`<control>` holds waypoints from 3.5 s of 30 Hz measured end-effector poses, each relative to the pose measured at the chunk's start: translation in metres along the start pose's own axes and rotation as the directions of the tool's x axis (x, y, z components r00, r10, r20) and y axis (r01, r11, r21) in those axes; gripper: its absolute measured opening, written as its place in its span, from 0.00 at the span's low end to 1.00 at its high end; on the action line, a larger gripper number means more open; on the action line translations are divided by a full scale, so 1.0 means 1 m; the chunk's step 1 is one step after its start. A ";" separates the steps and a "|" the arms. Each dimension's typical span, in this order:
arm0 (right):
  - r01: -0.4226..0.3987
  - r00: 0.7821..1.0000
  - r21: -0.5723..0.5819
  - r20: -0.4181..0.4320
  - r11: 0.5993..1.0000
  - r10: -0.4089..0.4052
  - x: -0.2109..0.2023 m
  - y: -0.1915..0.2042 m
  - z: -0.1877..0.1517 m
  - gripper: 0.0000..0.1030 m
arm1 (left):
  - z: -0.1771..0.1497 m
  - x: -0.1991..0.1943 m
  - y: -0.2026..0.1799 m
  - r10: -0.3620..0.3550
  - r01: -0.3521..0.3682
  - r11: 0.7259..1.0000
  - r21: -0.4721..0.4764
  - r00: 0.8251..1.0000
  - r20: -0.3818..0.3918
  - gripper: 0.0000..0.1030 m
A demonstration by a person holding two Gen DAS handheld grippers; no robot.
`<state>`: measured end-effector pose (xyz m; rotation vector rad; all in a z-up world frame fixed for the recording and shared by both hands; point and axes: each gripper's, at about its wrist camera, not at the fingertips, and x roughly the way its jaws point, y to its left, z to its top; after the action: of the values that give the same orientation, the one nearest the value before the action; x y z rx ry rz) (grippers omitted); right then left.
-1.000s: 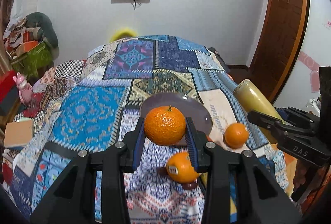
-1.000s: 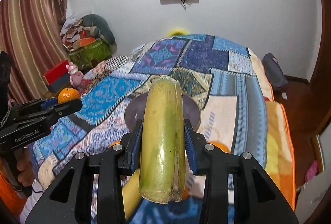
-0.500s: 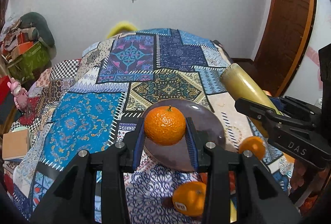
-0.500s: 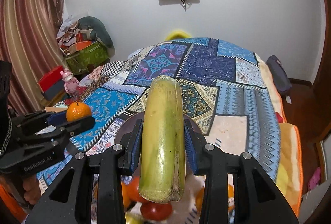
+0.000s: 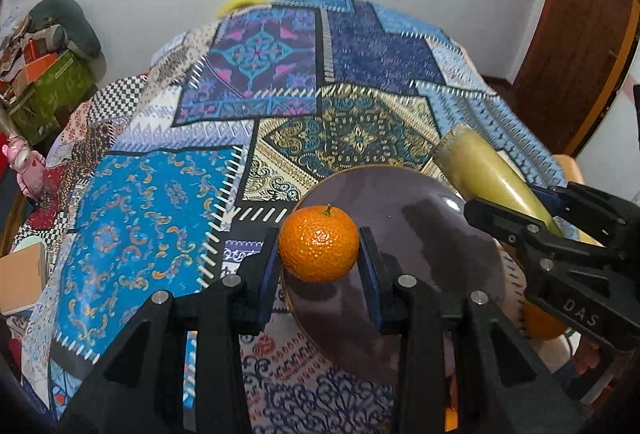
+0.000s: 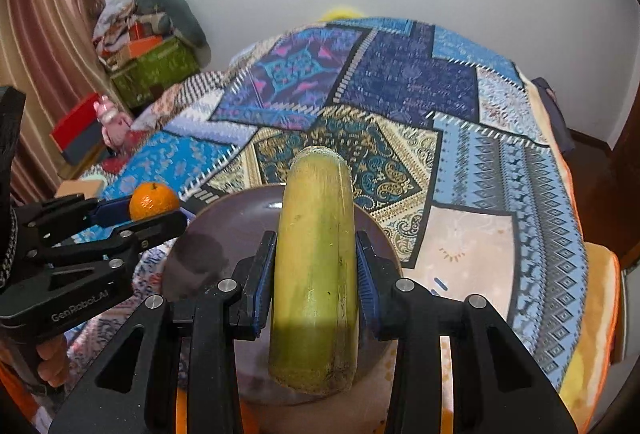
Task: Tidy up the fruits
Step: 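Carry the mandarin and corn cob onto the purple plate and open both tools, then grasp a large orange with the left tool while the right tool grasps the Dole orange, then lower both large oranges onto the purple plate and open both tools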
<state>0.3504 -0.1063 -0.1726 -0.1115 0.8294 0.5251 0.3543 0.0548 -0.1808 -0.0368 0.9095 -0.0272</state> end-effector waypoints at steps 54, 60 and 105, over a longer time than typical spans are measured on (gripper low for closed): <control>0.052 0.995 -0.005 0.080 0.999 -0.052 -0.117 -0.015 -0.036 0.57 | -0.036 -0.109 -0.015 -0.041 0.038 0.998 0.047 0.997 0.070 0.56; 0.068 0.993 0.002 0.101 0.998 -0.068 -0.139 -0.012 -0.062 0.63 | -0.066 -0.123 -0.024 -0.060 0.058 0.997 0.042 0.997 0.046 0.57; 0.058 0.991 0.162 -0.125 0.985 -0.037 -0.040 -0.059 -0.119 0.66 | -0.116 -0.041 -0.058 -0.128 0.137 0.988 0.078 0.986 -0.107 0.63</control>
<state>0.2768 -0.2084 -0.2301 -0.0103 0.9835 0.4055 0.2367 -0.0041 -0.2174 -0.0171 1.0055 -0.1930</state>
